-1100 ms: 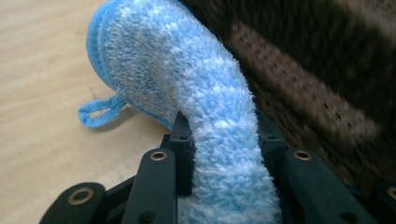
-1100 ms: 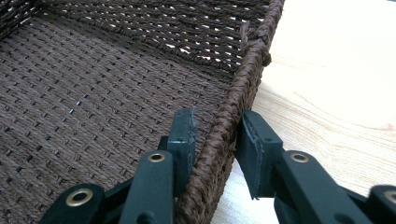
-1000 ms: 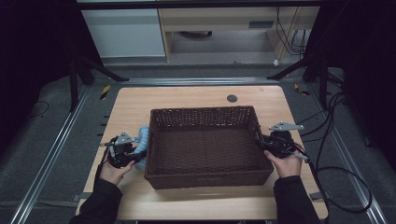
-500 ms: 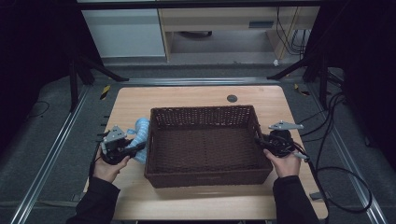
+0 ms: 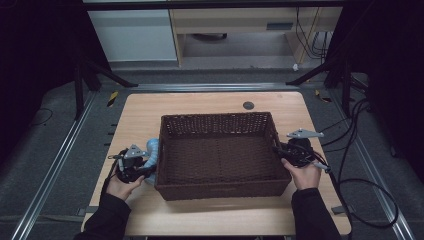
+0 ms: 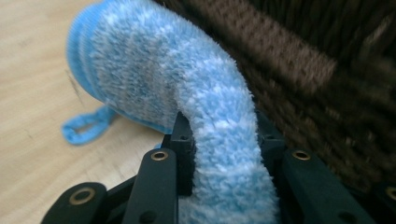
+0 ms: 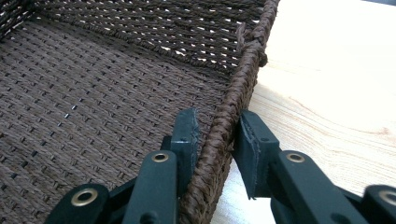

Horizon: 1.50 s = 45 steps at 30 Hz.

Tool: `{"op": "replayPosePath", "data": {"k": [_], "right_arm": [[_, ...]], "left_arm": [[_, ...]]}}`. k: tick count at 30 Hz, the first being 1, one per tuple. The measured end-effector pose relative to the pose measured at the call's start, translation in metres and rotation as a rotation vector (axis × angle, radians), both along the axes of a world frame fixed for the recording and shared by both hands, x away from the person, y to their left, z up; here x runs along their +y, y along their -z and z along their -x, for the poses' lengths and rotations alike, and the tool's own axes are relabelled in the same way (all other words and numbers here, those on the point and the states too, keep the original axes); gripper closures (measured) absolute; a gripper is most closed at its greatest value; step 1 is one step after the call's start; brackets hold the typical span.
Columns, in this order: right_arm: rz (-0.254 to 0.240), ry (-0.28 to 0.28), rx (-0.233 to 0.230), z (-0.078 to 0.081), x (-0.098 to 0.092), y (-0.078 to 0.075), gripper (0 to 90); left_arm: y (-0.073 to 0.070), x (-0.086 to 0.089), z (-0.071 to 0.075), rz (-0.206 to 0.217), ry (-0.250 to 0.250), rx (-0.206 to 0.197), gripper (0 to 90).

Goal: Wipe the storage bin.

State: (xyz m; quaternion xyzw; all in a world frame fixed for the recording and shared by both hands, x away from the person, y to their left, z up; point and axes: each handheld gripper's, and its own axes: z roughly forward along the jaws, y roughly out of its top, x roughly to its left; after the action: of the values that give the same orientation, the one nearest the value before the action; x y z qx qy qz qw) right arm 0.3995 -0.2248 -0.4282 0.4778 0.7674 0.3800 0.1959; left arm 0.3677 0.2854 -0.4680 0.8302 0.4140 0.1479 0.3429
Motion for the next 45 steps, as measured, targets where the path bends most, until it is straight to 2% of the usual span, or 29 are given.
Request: {"op": "replayPosePath", "data": {"k": [4,8,11,16,19,22,26,30,31,32,36,40,45], "right_arm": [[-0.004,-0.001,-0.004,-0.002,-0.001,0.0,70.2],[-0.003,0.001,-0.004,-0.003,0.0,0.0,70.1],[0.004,0.006,-0.006,-0.005,0.001,0.0,70.2],[0.005,0.011,-0.007,-0.006,0.002,0.0,70.4],[0.005,0.011,-0.009,-0.008,0.002,0.0,70.4],[0.003,0.017,-0.008,-0.01,0.003,0.0,70.5],[0.004,0.022,-0.009,-0.012,0.004,0.0,70.5],[0.005,0.021,-0.01,-0.012,0.004,0.0,70.3],[0.001,0.024,-0.009,-0.012,0.004,0.0,70.4],[0.001,0.024,-0.009,-0.012,0.004,0.0,70.4],[0.003,0.039,-0.012,-0.014,0.006,0.0,70.5],[0.002,0.05,-0.01,-0.017,0.007,0.0,70.4],[-0.011,0.04,-0.012,-0.016,0.006,-0.001,67.9]], "left_arm": [[-0.005,0.002,0.001,0.022,-0.002,-0.009,67.4],[-0.026,0.004,0.004,0.084,0.004,-0.078,67.5],[-0.041,0.006,0.01,0.106,0.017,-0.131,67.5],[-0.039,0.007,0.014,0.102,0.029,-0.121,67.6],[-0.031,0.008,0.017,0.095,0.04,-0.089,67.7],[-0.017,0.004,0.021,0.054,0.054,-0.045,67.7],[-0.007,0.003,0.021,0.031,0.054,-0.019,67.7],[-0.017,0.006,0.022,0.064,0.043,-0.051,67.7],[-0.028,0.009,0.024,0.092,0.039,-0.085,67.7],[-0.028,0.009,0.024,0.092,0.039,-0.085,67.7],[-0.046,0.013,0.029,0.113,0.034,-0.147,67.7],[-0.048,0.015,0.031,0.117,0.036,-0.151,67.8],[-0.032,0.011,0.029,0.083,0.043,-0.102,67.7]]}}
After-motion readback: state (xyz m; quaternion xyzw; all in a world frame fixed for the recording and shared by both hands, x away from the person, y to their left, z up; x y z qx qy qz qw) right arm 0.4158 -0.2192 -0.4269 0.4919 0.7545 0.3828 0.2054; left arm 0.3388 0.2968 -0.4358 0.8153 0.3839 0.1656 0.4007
